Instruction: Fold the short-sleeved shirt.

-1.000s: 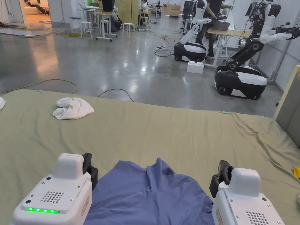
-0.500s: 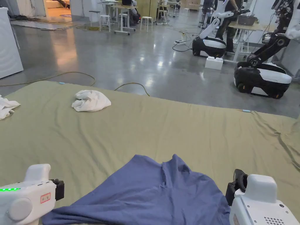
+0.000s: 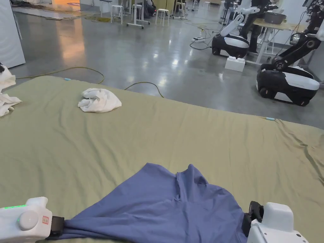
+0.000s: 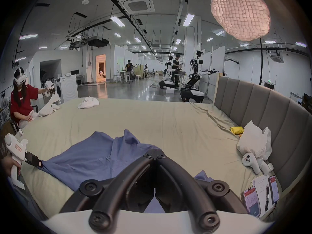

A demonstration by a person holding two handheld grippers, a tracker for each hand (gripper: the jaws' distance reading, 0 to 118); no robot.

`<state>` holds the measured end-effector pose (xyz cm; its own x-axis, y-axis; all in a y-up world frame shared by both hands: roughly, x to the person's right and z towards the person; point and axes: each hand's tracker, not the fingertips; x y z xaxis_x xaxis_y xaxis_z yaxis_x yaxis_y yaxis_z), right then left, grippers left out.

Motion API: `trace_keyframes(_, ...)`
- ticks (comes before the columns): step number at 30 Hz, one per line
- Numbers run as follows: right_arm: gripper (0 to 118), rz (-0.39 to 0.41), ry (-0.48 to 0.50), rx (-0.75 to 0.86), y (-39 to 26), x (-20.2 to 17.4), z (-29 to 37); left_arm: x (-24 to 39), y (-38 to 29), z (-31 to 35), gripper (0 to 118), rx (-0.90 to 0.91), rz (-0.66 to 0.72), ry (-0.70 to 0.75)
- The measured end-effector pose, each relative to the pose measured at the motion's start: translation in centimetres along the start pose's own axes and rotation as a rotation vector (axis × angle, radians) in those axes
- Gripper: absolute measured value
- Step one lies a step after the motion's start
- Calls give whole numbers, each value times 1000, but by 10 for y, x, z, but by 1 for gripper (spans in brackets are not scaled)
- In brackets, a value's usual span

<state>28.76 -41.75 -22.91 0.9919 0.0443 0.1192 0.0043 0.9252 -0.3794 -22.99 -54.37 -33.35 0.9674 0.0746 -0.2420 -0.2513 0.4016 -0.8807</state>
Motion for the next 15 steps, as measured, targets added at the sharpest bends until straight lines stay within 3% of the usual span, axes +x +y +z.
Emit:
trace_keyframes(1, 0, 5, -1, -14, -1, 0, -3, 5, -2, 3, 62, 20, -12, 25)
trace_keyframes(3, 0, 16, -1, -36, -3, -1, -12, 16, -7, 6, 25, 65, -42, 47)
trace_keyframes(4, 0, 21, 5, -52, -3, -1, -18, 20, -10, 7, 12, 79, -85, 47)
trace_keyframes(7, 0, 24, 32, -116, 0, 0, -48, 37, -16, 6, 7, 94, -151, 44)
trace_keyframes(8, 9, 32, 49, -159, 2, 0, -63, 37, -17, 5, 7, 101, -161, 59)
trace_keyframes(9, 26, 43, 53, -188, 5, 1, -78, 36, -19, 7, 7, 109, -167, 60)
trace_keyframes(11, 40, 57, 69, -262, 5, 6, -122, 34, -21, 13, 7, 116, -150, 33)
trace_keyframes(13, 70, 38, 115, -314, 5, 11, -168, 29, -24, 22, 7, 140, -118, 15)
trace_keyframes(15, 72, 45, 133, -393, 13, 13, -202, 25, -28, 28, 7, 162, -86, -1)
